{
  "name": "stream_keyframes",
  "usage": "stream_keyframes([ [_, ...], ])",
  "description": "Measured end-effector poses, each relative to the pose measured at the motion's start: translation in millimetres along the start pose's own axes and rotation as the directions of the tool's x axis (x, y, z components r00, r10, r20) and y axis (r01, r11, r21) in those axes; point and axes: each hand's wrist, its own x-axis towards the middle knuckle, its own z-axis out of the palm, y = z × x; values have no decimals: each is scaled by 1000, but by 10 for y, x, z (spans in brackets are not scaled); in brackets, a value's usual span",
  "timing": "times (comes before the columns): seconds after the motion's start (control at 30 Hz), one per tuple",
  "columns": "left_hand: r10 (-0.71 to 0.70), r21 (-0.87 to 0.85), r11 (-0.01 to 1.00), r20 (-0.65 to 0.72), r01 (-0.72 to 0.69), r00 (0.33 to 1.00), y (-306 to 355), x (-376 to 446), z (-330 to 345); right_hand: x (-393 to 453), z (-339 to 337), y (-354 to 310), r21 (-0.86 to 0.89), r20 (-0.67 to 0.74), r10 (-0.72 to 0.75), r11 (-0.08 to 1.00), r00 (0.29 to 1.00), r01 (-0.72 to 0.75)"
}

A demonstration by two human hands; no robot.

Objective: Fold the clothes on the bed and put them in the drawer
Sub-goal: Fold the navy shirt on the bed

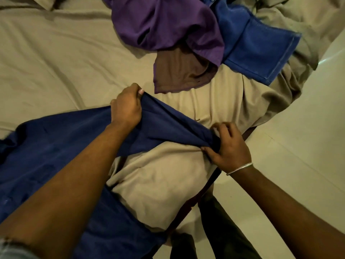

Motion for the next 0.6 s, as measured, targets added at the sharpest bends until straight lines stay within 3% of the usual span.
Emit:
stream_keyframes([
  [0.07, 34, -44, 998, -41, -36, 999, -34, 51, -28, -51, 26, 57, 59, -151, -44, 997, 988, 54],
  [0.13, 75, -73, 994, -93, -82, 993, -70, 94, -73, -31, -23, 105, 184, -156, -97, 975, 983, 126],
  [0.23, 147, -89, 984, -69, -152, 987, -84, 186, -99, 131, -162, 78, 447, -68, 102, 893, 992, -61],
  [0.3, 176, -118, 977, -48, -181, 983, -87, 208, -123, 262, -306, -6, 672, 64, 203, 716, 977, -193],
  [0.37, 206, -162, 963, -62, -213, 977, -102, 196, -153, 390, -513, -38, 868, 293, 136, 377, 947, -323],
  [0.4, 225, -153, 961, -61, -232, 972, -119, 194, -169, 456, -613, -17, 887, 391, 93, 228, 916, -402],
  [0.43, 234, -127, 963, -48, -239, 971, -140, 186, -186, 504, -690, 19, 870, 461, 86, 154, 883, -468],
  [0.5, 218, -78, 973, -16, -218, 976, -188, 253, -182, 592, -745, 107, 845, 470, 182, 191, 864, -500],
  [0.6, 168, 38, 985, -12, -167, 986, -181, 459, -99, 758, -715, 235, 729, 222, 449, 513, 866, -453],
])
